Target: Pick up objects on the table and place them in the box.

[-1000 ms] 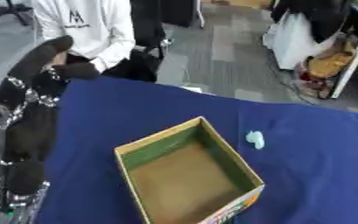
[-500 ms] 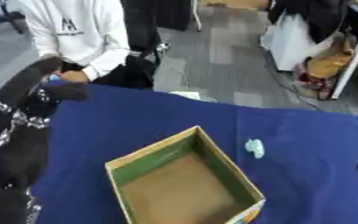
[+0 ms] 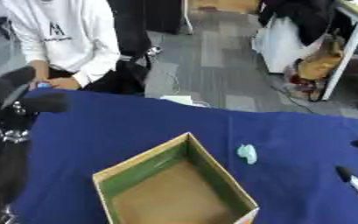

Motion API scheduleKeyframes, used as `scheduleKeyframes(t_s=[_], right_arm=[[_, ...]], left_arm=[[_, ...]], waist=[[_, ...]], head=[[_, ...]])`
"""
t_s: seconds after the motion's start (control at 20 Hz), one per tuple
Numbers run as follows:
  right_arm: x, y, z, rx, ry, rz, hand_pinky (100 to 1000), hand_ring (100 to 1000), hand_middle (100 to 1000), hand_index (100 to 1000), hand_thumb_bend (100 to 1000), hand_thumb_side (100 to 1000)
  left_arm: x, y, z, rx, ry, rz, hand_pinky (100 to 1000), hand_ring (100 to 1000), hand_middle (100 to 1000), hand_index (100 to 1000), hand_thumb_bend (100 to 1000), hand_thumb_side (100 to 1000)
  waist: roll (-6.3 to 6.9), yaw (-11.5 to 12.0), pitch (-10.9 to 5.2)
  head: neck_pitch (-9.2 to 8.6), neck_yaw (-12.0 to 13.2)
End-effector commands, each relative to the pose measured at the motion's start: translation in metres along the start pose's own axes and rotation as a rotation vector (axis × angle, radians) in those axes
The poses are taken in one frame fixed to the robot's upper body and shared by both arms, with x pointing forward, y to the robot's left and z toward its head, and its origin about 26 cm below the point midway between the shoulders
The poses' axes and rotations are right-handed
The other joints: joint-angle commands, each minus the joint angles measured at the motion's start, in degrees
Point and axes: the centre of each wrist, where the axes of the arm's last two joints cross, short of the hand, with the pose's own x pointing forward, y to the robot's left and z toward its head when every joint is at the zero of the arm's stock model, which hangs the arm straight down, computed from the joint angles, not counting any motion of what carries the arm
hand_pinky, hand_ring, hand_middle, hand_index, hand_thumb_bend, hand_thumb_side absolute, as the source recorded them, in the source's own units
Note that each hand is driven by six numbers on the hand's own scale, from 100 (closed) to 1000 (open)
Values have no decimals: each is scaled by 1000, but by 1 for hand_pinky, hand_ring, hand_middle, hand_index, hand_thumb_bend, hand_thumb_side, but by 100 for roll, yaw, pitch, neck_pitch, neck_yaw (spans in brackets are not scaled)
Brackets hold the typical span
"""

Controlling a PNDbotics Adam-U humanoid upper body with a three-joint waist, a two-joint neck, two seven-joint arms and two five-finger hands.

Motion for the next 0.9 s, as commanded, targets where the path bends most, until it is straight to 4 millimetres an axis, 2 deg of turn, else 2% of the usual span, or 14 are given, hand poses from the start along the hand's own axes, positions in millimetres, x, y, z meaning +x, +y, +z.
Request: scheduleKeyframes(t_s=[0.05, 0.3, 0.5, 0.9], right_arm=[[-19, -9, -9, -13, 53, 58, 334, 502, 561, 697, 512, 1000], [-33, -7, -11, 8, 119, 84, 323, 495, 536, 649, 518, 1000], [-42, -6, -13, 36, 154, 122, 329, 504, 527, 645, 524, 1000], [-46, -11, -20, 79, 185, 191, 348, 518, 531, 632, 538, 1000]], left_arm=[[3, 0, -11, -2, -48, 9, 835, 687, 915, 948, 1000, 721], [2, -3, -18, 4, -74, 26, 836, 687, 915, 949, 1000, 720], [2, -5, -20, 6, -82, 37, 836, 687, 916, 949, 1000, 720], [2, -8, -27, 4, -111, 54, 837, 687, 917, 950, 1000, 719]], waist=[[15, 51, -29], [4, 185, 64], [-2, 228, 123], [-69, 420, 247]], head=[[-86, -137], [-69, -253], [-43, -572], [-170, -648]])
